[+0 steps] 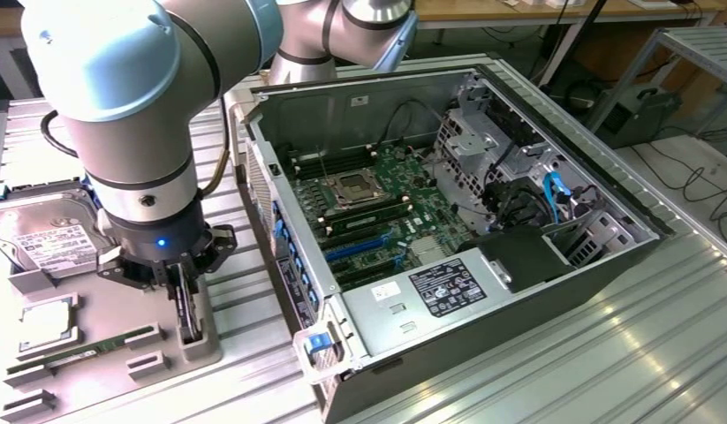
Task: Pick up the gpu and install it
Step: 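Pick up the gpu and move the gpu toward the slot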
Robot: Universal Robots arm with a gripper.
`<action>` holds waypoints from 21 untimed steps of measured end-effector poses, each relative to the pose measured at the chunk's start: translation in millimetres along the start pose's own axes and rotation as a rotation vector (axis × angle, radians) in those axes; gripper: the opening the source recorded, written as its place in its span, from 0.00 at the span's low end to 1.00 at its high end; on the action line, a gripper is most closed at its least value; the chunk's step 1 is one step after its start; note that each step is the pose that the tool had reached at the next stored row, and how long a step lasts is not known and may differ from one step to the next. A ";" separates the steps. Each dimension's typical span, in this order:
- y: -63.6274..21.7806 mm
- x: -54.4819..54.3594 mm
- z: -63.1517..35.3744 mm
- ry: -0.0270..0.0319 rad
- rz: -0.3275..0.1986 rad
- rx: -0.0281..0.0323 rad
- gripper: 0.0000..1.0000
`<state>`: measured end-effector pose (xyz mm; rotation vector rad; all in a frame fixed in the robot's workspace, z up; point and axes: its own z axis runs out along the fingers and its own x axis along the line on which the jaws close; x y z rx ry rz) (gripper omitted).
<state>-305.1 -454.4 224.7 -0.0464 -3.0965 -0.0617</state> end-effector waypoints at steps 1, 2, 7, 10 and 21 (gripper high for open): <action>0.0 0.0 -0.2 -0.0002 0.000 -0.0002 0.27; 0.1 0.0 -1.0 0.0001 0.000 0.0001 0.27; 0.3 0.4 -8.9 0.0001 0.000 0.0001 0.27; 0.6 0.7 -15.3 0.0000 0.000 0.0000 0.27; 1.7 1.9 -42.5 0.0001 0.000 0.0001 0.27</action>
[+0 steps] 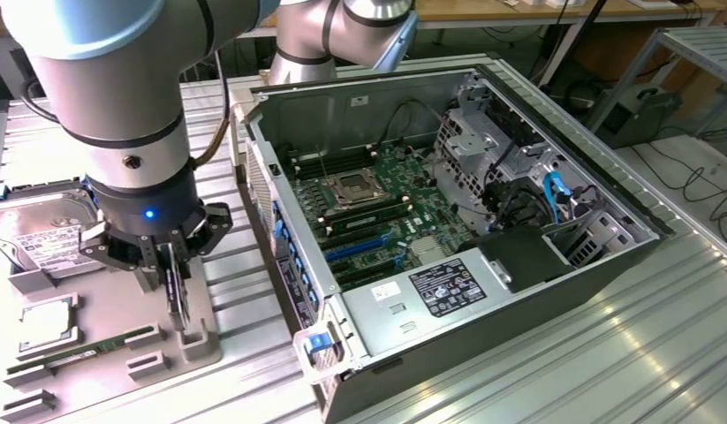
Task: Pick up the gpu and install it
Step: 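Pick up the gpu and move the gpu toward the slot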
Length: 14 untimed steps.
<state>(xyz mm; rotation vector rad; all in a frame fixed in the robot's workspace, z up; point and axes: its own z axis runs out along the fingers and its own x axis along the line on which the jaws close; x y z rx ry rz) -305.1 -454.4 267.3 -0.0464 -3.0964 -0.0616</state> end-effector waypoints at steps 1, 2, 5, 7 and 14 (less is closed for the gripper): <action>0.1 0.1 -2.4 -0.0001 0.000 0.0000 0.27; 0.2 0.2 -4.5 -0.0001 0.000 0.0000 0.27; 0.4 0.5 -11.2 0.0000 0.000 0.0000 0.27; 0.6 0.7 -15.6 -0.0001 0.000 -0.0001 0.27; 1.2 1.3 -30.0 -0.0001 0.000 -0.0001 0.27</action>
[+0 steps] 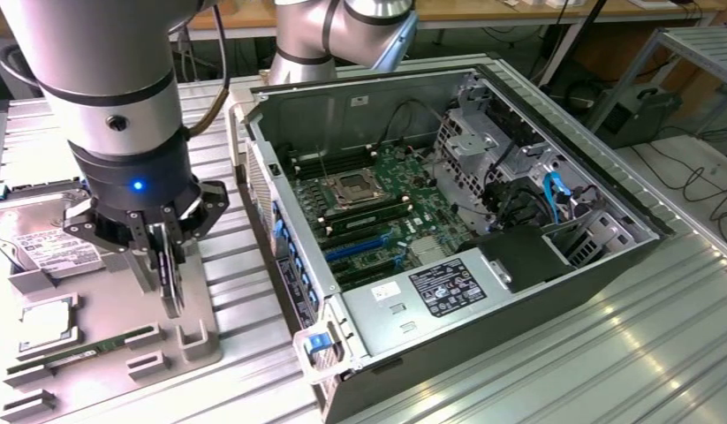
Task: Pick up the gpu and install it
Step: 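Pick up the gpu and move the gpu toward the slot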
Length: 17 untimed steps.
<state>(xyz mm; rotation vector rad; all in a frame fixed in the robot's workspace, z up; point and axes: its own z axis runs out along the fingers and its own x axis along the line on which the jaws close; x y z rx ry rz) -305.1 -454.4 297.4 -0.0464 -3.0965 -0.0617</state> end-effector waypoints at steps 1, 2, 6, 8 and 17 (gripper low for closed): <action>0.1 0.1 -1.5 0.0000 0.000 0.0000 0.27; 0.1 0.2 -3.3 0.0001 0.000 0.0001 0.27; 0.1 0.2 -3.7 0.0000 0.000 -0.0001 0.27; 0.1 0.2 -3.7 0.0000 0.000 0.0000 0.27; 0.5 0.6 -13.9 0.0001 0.000 -0.0001 0.27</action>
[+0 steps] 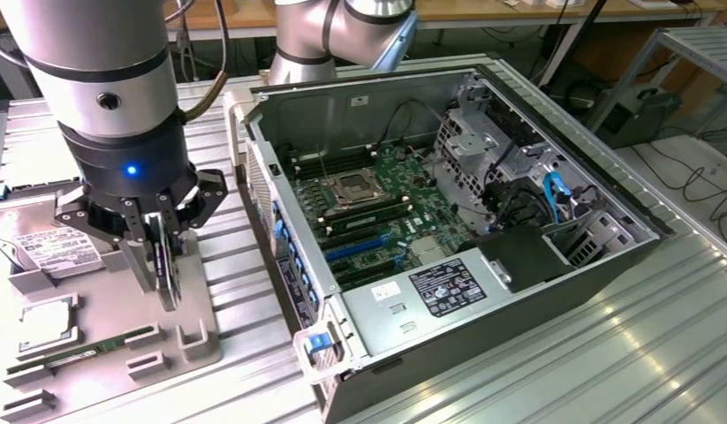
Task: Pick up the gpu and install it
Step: 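Pick up the gpu and move the gpu toward the slot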
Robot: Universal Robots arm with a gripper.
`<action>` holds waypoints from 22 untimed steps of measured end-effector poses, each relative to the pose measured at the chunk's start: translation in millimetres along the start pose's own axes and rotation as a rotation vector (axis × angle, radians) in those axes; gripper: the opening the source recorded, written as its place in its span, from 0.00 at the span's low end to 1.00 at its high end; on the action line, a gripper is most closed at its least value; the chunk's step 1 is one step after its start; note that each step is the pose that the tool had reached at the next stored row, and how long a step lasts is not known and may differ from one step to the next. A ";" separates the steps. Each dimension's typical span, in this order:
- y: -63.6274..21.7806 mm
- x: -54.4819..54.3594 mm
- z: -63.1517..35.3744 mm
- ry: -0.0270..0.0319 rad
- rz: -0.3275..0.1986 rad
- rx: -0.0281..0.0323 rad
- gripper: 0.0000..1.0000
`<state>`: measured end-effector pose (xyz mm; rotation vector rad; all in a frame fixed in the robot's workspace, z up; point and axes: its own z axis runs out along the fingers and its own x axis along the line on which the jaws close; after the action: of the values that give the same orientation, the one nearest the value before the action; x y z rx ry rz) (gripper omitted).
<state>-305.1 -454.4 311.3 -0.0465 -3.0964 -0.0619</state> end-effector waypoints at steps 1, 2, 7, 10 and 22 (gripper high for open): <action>0.1 0.0 -1.5 0.0000 0.000 0.0000 0.27; 0.1 0.1 -3.3 0.0000 0.000 0.0000 0.27; 0.4 0.5 -11.1 0.0000 0.000 0.0000 0.27; 0.6 0.7 -16.0 0.0001 0.000 0.0001 0.27; 1.1 1.2 -27.8 0.0001 0.000 0.0001 0.27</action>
<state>-305.1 -454.4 339.1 -0.0464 -3.0964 -0.0618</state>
